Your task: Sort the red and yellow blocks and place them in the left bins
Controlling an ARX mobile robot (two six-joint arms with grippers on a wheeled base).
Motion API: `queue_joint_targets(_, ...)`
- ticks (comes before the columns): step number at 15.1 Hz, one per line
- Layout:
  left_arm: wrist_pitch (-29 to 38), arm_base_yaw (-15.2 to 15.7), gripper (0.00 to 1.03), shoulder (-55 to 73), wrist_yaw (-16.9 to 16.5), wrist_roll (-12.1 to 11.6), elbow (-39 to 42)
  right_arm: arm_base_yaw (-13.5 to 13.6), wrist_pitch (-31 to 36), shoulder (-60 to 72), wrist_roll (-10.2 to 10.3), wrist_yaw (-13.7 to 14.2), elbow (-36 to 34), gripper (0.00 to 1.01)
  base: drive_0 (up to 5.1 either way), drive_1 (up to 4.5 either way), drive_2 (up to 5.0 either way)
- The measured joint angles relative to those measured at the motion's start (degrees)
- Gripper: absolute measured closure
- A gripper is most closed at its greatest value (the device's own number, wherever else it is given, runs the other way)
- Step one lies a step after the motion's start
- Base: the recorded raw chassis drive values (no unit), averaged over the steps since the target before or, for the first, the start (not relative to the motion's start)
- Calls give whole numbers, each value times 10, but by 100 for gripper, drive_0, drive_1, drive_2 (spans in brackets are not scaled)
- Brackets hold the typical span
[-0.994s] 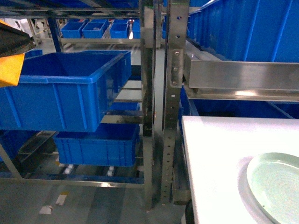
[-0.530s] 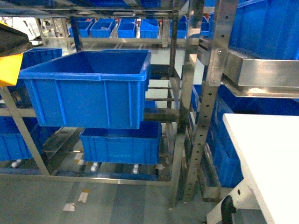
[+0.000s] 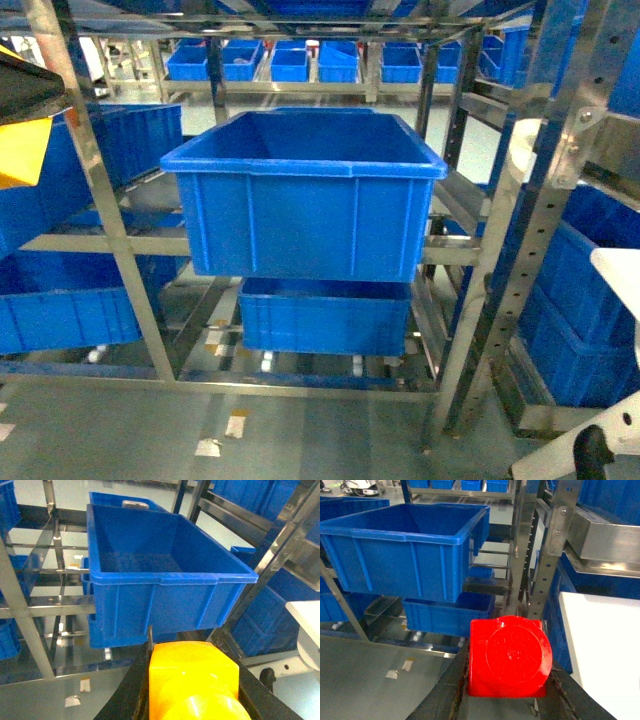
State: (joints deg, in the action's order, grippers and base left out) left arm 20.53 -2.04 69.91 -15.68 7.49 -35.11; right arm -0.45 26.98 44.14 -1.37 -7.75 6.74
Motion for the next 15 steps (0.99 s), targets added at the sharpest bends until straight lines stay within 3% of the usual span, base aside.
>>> queue_joint_targets(15,0,0,77,0,0,0,0,0,1,0,0,0,0,72,-499,238,238)
